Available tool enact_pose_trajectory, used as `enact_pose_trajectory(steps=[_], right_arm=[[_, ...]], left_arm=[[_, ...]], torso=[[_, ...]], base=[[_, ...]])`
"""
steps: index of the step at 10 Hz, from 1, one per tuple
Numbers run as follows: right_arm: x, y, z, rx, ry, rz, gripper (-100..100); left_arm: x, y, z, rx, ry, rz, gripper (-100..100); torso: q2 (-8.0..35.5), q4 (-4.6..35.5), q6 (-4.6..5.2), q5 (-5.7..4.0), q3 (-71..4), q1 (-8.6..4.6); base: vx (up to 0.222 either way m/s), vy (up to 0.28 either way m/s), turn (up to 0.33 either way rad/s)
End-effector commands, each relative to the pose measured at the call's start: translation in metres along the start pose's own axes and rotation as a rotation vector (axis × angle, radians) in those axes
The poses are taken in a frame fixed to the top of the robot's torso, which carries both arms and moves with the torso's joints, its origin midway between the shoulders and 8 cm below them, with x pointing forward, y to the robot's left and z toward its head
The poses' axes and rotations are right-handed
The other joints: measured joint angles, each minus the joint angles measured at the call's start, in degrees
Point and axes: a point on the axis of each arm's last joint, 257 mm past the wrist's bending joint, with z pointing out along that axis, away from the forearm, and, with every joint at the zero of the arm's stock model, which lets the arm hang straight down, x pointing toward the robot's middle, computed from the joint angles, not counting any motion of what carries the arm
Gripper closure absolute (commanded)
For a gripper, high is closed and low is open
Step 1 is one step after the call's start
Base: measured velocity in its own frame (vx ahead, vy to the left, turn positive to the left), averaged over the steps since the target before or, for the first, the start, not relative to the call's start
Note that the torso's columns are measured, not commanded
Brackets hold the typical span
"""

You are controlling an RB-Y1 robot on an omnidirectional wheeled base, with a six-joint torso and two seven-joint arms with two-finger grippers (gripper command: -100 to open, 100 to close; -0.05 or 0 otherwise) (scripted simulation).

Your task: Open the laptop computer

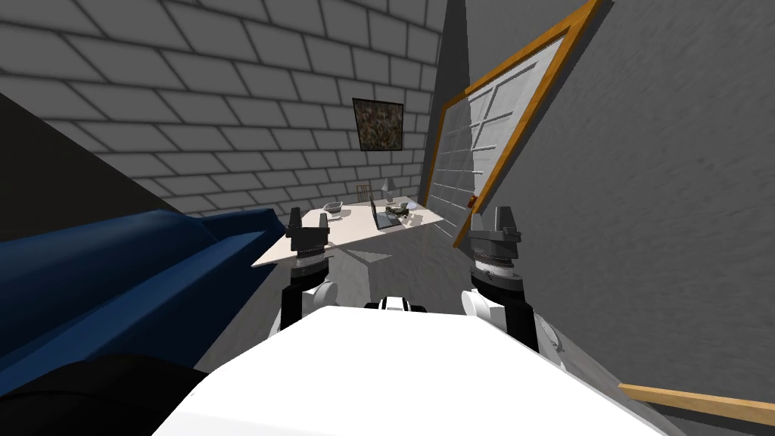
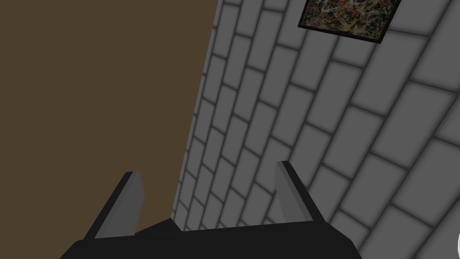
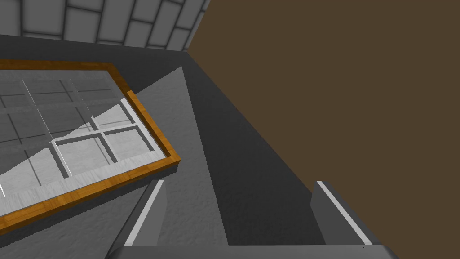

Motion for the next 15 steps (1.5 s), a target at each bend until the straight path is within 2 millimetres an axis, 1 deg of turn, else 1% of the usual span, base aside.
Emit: enact_pose_trajectory(steps=[1,2,6,15], right_arm=[[0.0,0.0,0.0,0.001,0.0,0.0,0],[0.0,0.0,0.0,0.001,0.0,0.0,0],[0.0,0.0,0.0,0.001,0.0,0.0,0],[0.0,0.0,0.0,0.001,0.0,0.0,0]], left_arm=[[0.006,0.01,0.001,-0.042,0.058,0.034,-100],[0.007,0.015,0.002,-0.059,0.071,0.046,-100],[0.003,0.038,0.003,-0.142,0.097,0.101,-100],[-0.022,0.093,0.0,-0.351,0.079,0.22,-100]], torso=[[1.9,1.9,0.0,-0.01,-4.0,-0.04],[2.3,2.4,0.0,-0.02,-5.1,-0.06],[2.7,2.7,0.0,-0.01,-5.4,-0.03],[2.7,2.7,0.0,0.01,-5.3,0.04]], base=[[0.048,-0.031,0.004],[0.057,-0.035,0.002],[0.073,-0.052,0.003],[0.089,-0.059,0.004]])
